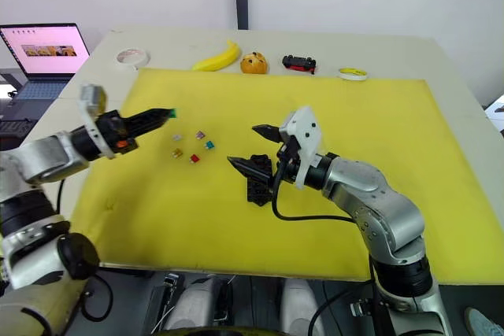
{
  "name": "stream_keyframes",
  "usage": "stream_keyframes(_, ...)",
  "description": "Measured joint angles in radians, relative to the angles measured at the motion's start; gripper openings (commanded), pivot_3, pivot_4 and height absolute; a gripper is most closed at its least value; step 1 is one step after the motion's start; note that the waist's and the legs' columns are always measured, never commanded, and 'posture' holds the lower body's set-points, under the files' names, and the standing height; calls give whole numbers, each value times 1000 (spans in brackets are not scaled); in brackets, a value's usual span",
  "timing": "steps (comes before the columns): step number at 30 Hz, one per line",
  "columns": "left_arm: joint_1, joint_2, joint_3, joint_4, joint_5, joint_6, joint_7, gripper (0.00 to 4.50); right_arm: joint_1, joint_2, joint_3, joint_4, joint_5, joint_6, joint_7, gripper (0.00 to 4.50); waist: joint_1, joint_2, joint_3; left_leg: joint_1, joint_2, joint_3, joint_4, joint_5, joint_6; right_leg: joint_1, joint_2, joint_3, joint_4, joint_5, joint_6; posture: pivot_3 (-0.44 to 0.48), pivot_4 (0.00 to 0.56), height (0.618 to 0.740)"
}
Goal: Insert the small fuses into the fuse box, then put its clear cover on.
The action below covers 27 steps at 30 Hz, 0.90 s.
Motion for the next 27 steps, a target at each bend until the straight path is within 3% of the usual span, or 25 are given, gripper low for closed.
stream_keyframes(9,-17,-42,-152,-70,-215,-122,29,73,-37,199,-132,18,303,145,-276,4500,0,1,1,1,0,0,-7,7,-2,-1,2,-1,0,1,3,0,150,740)
stream_keyframes(19,-11,-130,-297,-63,-423,-344,153,73,-40,344,-192,65,552,98,-547,4500,-1,1,1,1,-2,0,-7,8,2,0,3,-1,0,2,4,0,150,740)
stream_keyframes(22,9,-147,-328,-60,-503,-413,213,0,-45,365,-206,67,612,50,-603,3572,-2,1,1,1,-1,0,-7,8,3,0,6,-1,0,2,4,0,150,740)
stream_keyframes(24,29,-147,-366,-69,-536,-433,228,0,-48,359,-206,68,636,30,-630,2642,-2,1,1,1,-1,0,-7,8,3,0,8,-1,0,2,4,0,150,740)
stream_keyframes(27,31,-145,-394,-75,-561,-457,235,0,-49,353,-202,69,656,5,-649,2642,-1,1,1,1,-1,0,-7,8,3,0,9,-1,0,2,4,0,150,740)
